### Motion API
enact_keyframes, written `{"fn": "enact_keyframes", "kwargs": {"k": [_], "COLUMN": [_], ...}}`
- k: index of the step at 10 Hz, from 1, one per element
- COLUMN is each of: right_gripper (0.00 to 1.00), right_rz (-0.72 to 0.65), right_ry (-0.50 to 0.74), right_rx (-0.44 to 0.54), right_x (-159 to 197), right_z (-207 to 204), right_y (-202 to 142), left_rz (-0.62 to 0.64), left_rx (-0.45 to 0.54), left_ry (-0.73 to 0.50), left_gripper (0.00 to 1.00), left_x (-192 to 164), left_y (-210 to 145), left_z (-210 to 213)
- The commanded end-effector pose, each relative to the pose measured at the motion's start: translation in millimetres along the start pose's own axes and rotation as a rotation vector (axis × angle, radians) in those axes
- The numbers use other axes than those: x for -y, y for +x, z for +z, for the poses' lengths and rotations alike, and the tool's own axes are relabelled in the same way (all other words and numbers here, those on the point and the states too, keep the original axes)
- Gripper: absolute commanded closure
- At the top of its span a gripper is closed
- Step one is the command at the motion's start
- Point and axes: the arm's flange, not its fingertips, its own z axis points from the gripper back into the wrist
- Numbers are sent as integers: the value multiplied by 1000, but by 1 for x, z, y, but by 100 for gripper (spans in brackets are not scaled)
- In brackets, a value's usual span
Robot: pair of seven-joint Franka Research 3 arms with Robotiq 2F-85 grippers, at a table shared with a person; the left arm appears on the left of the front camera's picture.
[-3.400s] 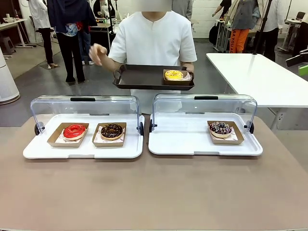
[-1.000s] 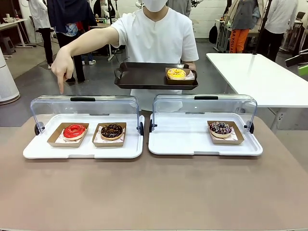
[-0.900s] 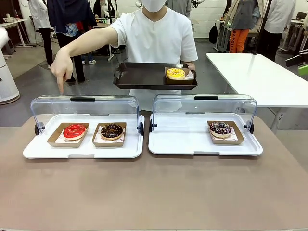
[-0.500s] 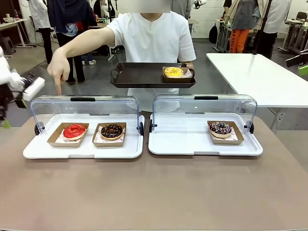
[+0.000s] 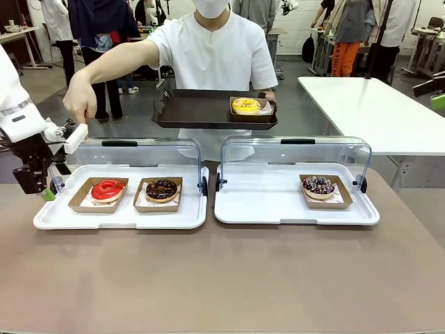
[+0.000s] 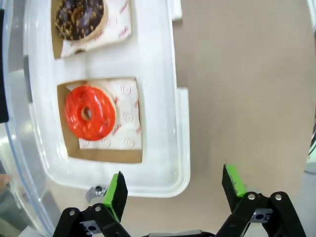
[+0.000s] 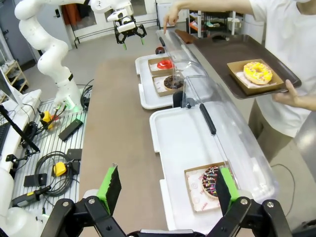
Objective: Provide the desired donut to the person.
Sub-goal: Pick up and lift the Paper togo box containing the Donut pointed at by the person.
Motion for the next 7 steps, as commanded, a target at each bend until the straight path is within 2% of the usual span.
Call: {"fn": "enact_keyframes", "kwargs": {"k": [1,7], "right_gripper": [0,0], "right_rz": [1,1], "right_ry": [-1,-1], "right_rx": [11,11], "right_x": [0,0], "right_z": [-2,-2], "right_y": [-1,-1], "left_rz": [-26,-26], "left_rx": [-57,-57], "left_ry": [24,24], "left_gripper": [0,0], "left_x": [1,1], "left_y": [1,1], "left_z": [-1,-1]}}
